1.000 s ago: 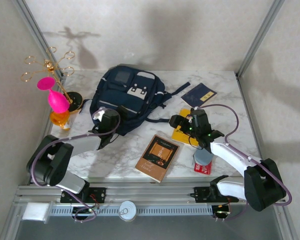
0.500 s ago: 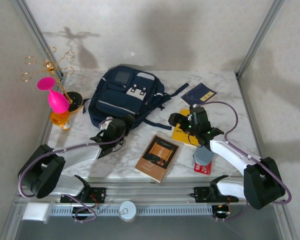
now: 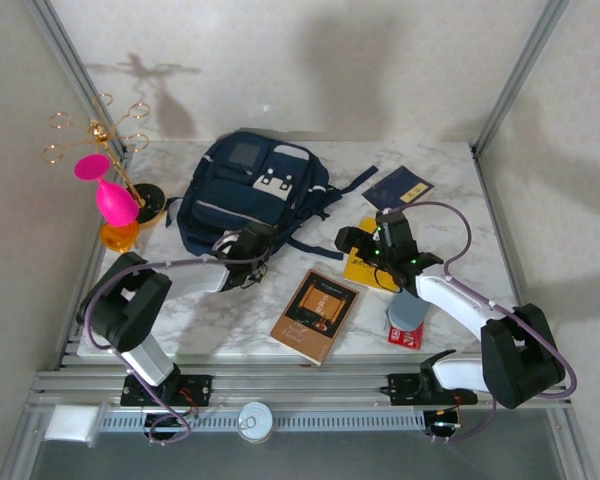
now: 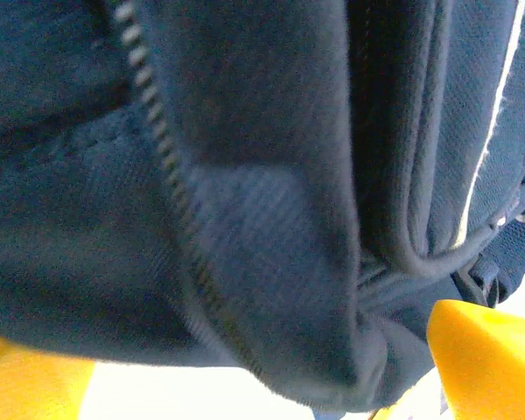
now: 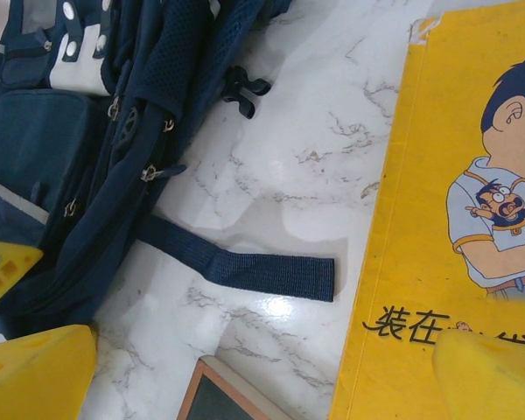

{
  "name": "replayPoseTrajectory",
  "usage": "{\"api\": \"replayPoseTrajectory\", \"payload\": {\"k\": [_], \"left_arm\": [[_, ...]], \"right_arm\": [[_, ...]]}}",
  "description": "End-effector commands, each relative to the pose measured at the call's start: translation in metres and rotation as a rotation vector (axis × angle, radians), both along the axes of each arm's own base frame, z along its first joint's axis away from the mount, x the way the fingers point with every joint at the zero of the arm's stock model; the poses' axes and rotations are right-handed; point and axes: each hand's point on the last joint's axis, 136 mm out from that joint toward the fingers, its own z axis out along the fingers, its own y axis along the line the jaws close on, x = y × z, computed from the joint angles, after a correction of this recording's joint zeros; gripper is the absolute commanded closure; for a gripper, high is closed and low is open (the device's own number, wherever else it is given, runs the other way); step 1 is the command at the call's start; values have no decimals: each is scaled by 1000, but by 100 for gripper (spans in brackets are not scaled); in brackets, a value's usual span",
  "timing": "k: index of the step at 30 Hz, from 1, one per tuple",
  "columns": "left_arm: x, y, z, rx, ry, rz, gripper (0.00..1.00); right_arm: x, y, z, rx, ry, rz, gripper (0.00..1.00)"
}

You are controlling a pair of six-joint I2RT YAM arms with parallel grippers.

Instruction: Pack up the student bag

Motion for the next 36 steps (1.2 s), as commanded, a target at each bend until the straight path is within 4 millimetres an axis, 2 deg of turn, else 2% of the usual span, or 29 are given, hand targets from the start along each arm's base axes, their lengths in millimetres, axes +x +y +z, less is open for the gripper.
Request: {"api": "replayPoseTrajectory", "payload": {"k": [1,6,15,20,23,26,32,36], "left_arm": [[8,16,-11,42,48,91,13],[20,20,-13,69,49,108,46],[34,15,22,133,-23,21,100],[28,-1,50,53,-95,-72,100],[21,-13,72,4,-138,-150,100],[5,-8,79,7,-132,-166,100],[-25,4,84,7,-153,-196,100],[-36,7,97,-8,-191,-207,100]], "right_arm": [[6,4,9,-2,-22,13,1],[6,4,6,-10,-19,14,1],[8,8,2,25,13,8,1],[12,8,7,93,62,-35,1],[16,23,14,196,84,-27,1],[25,38,15,282,119,-26,1],[49,62,26,341,138,-31,1],[66,72,8,373,201,-80,1]]}}
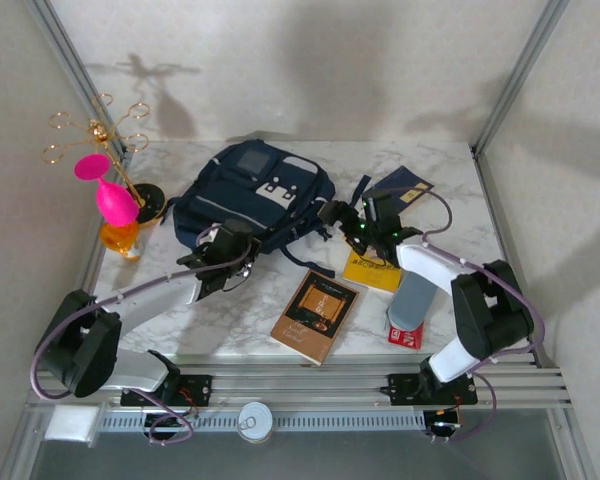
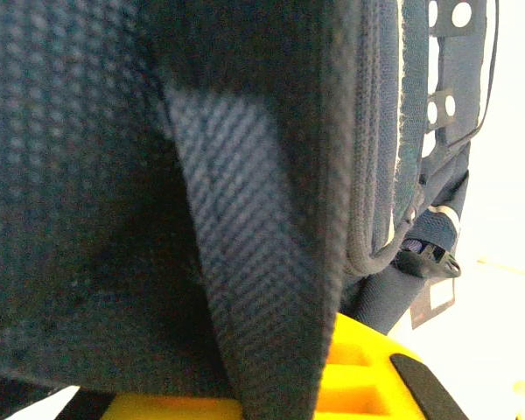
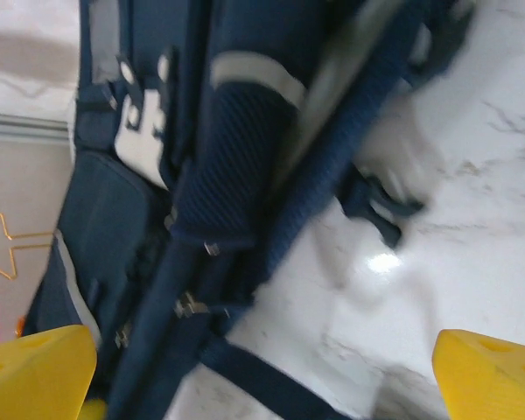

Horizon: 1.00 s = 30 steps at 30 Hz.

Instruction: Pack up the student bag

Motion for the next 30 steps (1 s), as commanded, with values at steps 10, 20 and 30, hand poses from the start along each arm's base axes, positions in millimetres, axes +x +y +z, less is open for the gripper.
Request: {"api": "replayPoseTrajectory", "payload": {"k": [10,20,30], "left_arm": [[-9,-17,58,-129,-146,-81,100],[-15,-25,84,-162,-186,-134,100],[-28,-23,81,-103,-212,-203,100]], "right_arm": [[58,56,-22,80,43,1,16],[87,54,21,73,-108,36,72],[32,2,99,-17,-286,0,100]]}}
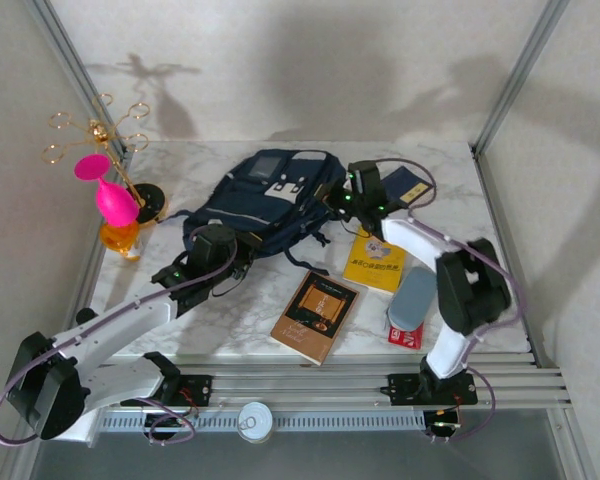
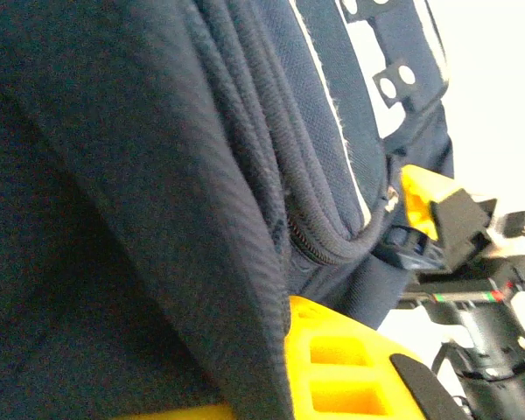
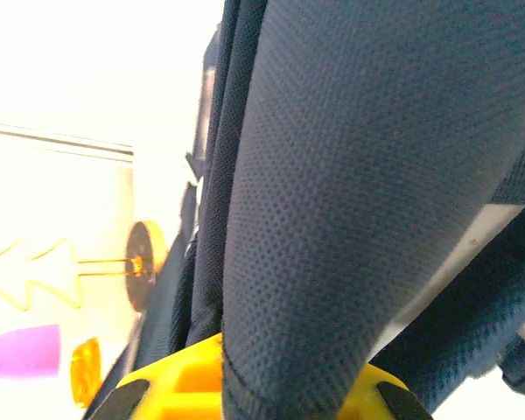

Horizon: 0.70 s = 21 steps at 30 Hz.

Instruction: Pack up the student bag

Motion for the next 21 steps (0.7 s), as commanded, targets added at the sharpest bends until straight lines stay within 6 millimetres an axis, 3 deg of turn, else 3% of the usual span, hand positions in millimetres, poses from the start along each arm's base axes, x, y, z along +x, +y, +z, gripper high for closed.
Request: {"api": "replayPoseTrajectory", "payload": {"k": [1,4,6,9,14,15,21], "left_arm": [[1,-4,5,44,-75,-57,100],[4,-10,-17,56,-60,-85,100],[9,-6,-34,119,-33,-69,100],[20,-7,-39,150,-72,-74,99],[34,-18,-39,287,-134,-174,66],[34,-17,-39,320,-126,-188,64],[4,-11,-33,459,-123,-272,42]], "right_arm": [[-22,-32,37,-48,-127,-49,100],[-45,-53,31,-50,-125,-104,100],[-59,-63,16,-41,-99,-139,100],[-71,-67,-5,-19,-51,-156,100],[-79,-68,-8,62,-16,-242,100],[-80,-67,-8,90,-8,-261,100],[-83,-56,-12,192,77,-322,100]]}}
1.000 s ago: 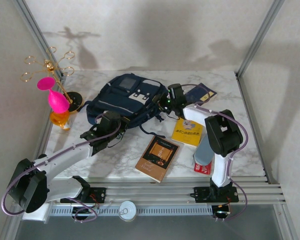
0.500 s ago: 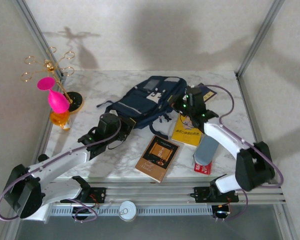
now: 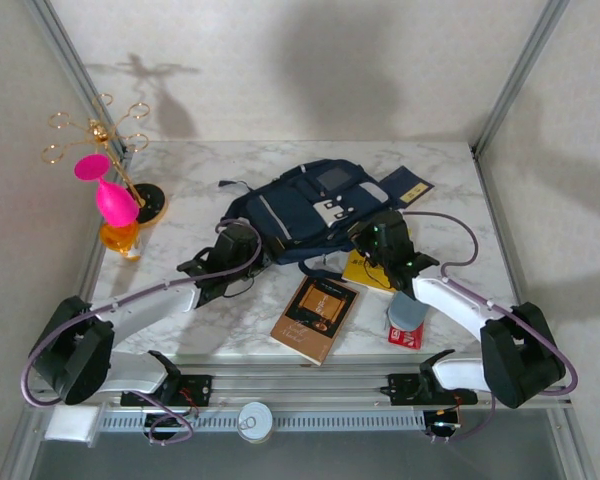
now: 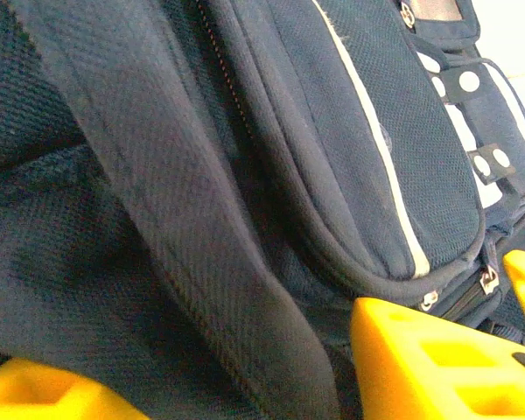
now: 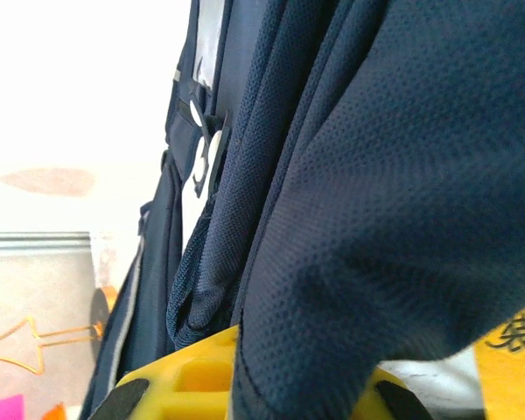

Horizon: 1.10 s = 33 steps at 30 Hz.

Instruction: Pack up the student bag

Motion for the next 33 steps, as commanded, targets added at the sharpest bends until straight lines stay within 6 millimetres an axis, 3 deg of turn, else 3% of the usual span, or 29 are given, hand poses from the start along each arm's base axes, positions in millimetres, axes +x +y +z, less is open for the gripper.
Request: {"api": "replayPoseTrajectory", "payload": {"k": [1,3,6,12,13,16,18,21,24,26,30,33], "left_arm": [[-11,12,22,146,-92,-29,39],[-25,8,34,186,-146,-55,33],[-40,-3,47,221,-216,-86,32],[-49,-59,45,311,-314,-250,38],[-47,-59,41,358,-323,-236,38],[-34,-45,29,446,-280,-159,37],[-25,-33,33,480,-291,-109,36],[2,-12,27,442,-268,-83,35],[37,15,25,411,-253,-43,29],[51,18,38,412,-312,-61,19],[47,16,60,409,-390,-132,10],[27,19,77,345,-410,-172,5]], "right_arm": [[-1,22,29,162,-32,-9,100],[-1,25,27,172,-6,-27,100],[0,33,28,177,-2,-31,100],[5,42,33,149,-1,-30,100],[5,43,33,149,5,-33,100],[5,38,35,152,-5,-64,100],[4,28,35,142,-8,-107,100],[1,20,45,174,-46,-135,100],[-3,16,49,172,-48,-163,100],[-2,12,42,166,-12,-210,100],[7,15,39,167,5,-260,100],[15,21,36,181,11,-269,100]]}}
